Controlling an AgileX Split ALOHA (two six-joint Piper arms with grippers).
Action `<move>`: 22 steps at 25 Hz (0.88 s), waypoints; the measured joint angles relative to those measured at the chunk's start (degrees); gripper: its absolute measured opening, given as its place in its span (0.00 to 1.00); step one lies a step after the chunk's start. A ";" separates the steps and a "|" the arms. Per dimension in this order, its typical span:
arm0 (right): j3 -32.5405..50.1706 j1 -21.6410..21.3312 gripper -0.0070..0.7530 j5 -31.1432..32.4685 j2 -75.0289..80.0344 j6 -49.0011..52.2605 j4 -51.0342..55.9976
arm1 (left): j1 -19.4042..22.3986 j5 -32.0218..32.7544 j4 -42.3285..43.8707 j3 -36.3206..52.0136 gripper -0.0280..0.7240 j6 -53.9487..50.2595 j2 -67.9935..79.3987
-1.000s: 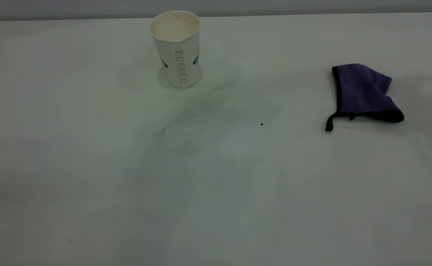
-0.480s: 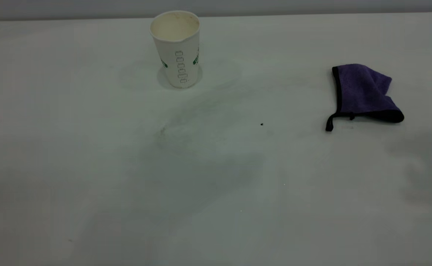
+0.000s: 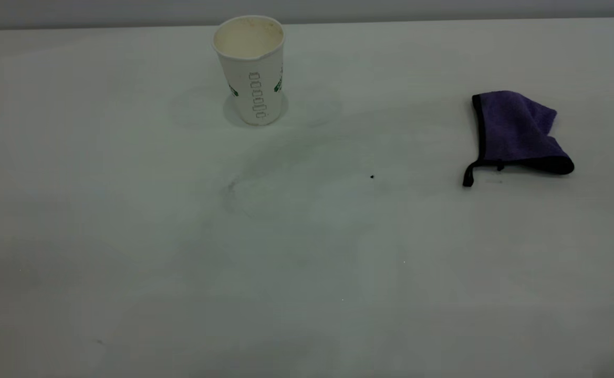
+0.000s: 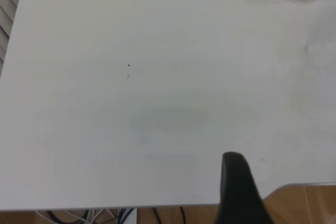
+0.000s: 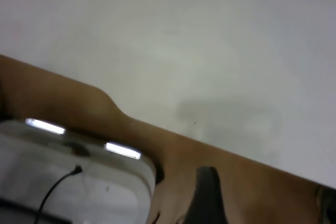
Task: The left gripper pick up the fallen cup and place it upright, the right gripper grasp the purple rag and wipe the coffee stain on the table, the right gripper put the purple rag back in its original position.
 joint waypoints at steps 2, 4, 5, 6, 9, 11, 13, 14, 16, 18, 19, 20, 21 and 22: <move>2.26 1.43 0.90 0.00 -6.20 0.75 -0.39 | 0.00 0.00 0.00 0.00 0.71 0.00 0.00; 3.58 2.94 0.89 0.00 -10.65 2.41 -0.62 | 0.00 0.00 0.00 0.00 0.71 0.00 0.00; 4.22 3.61 0.89 0.00 -12.83 3.57 -0.67 | 0.00 0.00 0.00 0.00 0.71 0.00 0.00; 4.86 4.25 0.89 -0.20 -14.95 4.83 -1.00 | 0.00 0.00 0.00 0.00 0.71 0.00 0.00; 7.04 5.62 0.88 -1.09 -21.33 6.64 -2.06 | 0.00 0.00 0.00 0.00 0.71 0.00 0.00; 8.48 5.67 0.87 -1.50 -25.31 7.00 -3.18 | 0.00 0.00 0.00 0.00 0.71 0.00 0.00; 10.04 5.67 0.87 -2.57 -28.58 8.16 -3.98 | 0.00 0.00 0.00 0.00 0.71 0.00 0.00; 10.92 5.67 0.87 -3.26 -30.07 8.74 -4.13 | 0.00 0.00 0.00 0.00 0.71 0.00 0.00; 12.65 5.67 0.86 -4.91 -32.94 10.24 -4.17 | 0.00 0.00 0.00 0.00 0.71 0.00 0.00; 14.03 5.67 0.86 -5.70 -35.40 11.56 -4.40 | 0.00 0.00 0.00 0.00 0.71 0.00 0.00; 14.39 5.67 0.86 -5.70 -36.80 11.96 -4.63 | 0.00 0.00 0.00 0.00 0.71 0.00 0.00; 14.46 5.67 0.86 -5.70 -37.71 12.29 -4.84 | 0.00 0.00 0.00 0.00 0.71 0.00 0.00; 14.57 5.67 0.86 -5.76 -38.57 12.49 -4.99 | 0.00 0.00 0.00 0.00 0.71 0.00 0.00; 14.72 5.67 0.86 -5.76 -39.60 12.76 -5.19 | 0.00 0.00 0.00 0.00 0.71 0.00 0.00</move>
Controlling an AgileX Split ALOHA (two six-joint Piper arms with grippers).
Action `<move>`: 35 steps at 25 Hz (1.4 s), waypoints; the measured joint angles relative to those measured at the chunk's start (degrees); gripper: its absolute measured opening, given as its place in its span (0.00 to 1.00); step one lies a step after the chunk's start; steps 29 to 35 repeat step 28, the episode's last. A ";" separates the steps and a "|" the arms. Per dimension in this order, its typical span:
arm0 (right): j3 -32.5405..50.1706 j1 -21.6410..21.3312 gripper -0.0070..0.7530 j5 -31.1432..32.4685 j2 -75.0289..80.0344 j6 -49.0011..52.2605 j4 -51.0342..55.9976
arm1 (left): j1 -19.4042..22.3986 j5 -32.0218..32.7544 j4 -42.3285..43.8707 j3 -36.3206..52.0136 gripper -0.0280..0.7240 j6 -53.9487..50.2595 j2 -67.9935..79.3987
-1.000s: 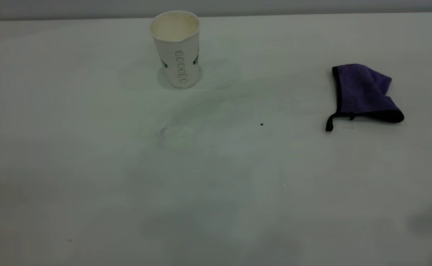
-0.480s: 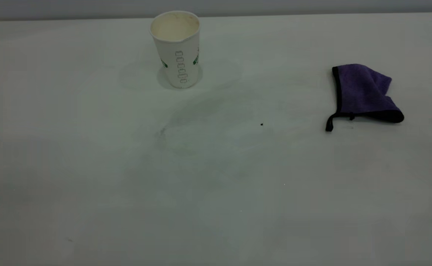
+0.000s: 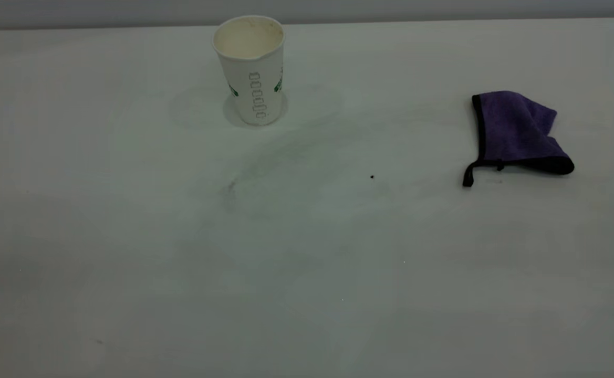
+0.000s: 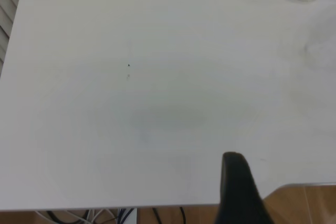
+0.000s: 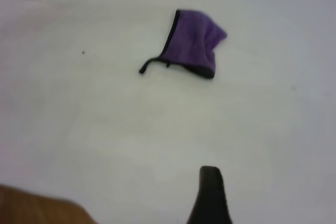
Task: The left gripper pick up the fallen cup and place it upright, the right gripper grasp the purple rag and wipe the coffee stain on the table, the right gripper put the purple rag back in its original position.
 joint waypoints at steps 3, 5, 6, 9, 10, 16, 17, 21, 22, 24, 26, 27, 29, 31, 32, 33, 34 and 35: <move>0.18 0.00 0.86 0.12 -1.17 1.14 -0.63 | 0.00 0.00 0.00 0.00 0.71 0.00 0.00; 0.18 0.00 0.85 0.12 -1.17 1.51 -0.75 | 0.00 0.00 0.00 0.00 0.71 0.00 0.00; 0.18 0.00 0.85 0.12 -1.17 1.65 -0.75 | 0.00 0.00 0.00 0.00 0.71 0.00 0.00; 0.18 0.00 0.84 0.12 -1.17 1.69 -0.79 | 0.00 0.00 0.00 0.00 0.71 0.00 0.00; 0.18 0.00 0.84 0.12 -1.17 1.74 -0.79 | 0.00 0.00 0.00 0.00 0.71 0.00 0.00; 0.18 0.00 0.78 0.12 -1.17 1.74 -0.72 | 0.00 0.00 0.00 0.00 0.71 0.00 0.00; 0.18 0.00 0.76 0.12 -1.17 1.74 -0.72 | 0.00 0.00 0.00 0.00 0.71 0.00 0.00; 0.18 0.00 0.69 0.12 -1.17 1.74 -0.68 | 0.00 0.00 0.00 0.00 0.71 0.00 0.00; 0.18 0.00 0.67 0.12 -1.17 1.74 -0.68 | 0.00 0.00 0.00 0.00 0.71 0.00 0.00; 0.18 0.00 0.63 0.12 -1.17 1.74 -0.68 | 0.00 0.00 0.00 0.00 0.71 0.00 0.00; 0.18 0.00 0.59 0.12 -1.17 1.74 -0.68 | 0.00 0.00 0.00 0.00 0.71 0.00 0.00; 0.18 0.00 0.57 0.12 -1.17 1.74 -0.68 | 0.00 0.00 0.00 0.00 0.71 0.00 0.00; 0.18 0.00 0.55 0.12 -1.17 1.74 -0.68 | 0.00 0.00 0.00 0.00 0.71 0.00 0.00; 0.18 0.00 0.55 0.12 -1.17 1.74 -0.68 | 0.00 0.00 0.00 0.00 0.71 0.00 0.00; 0.18 0.00 0.55 0.12 -1.17 1.74 -0.68 | 0.00 0.00 0.00 0.00 0.71 0.00 0.00; 0.18 0.00 0.55 0.12 -1.17 1.74 -0.68 | 0.00 0.00 0.00 0.00 0.71 0.00 0.00; 0.18 0.00 0.55 0.12 -1.17 1.74 -0.68 | 0.00 0.00 0.00 0.00 0.71 0.00 0.00; 0.18 0.00 0.55 0.12 -1.17 1.74 -0.68 | 0.00 0.00 0.00 0.00 0.71 0.00 0.00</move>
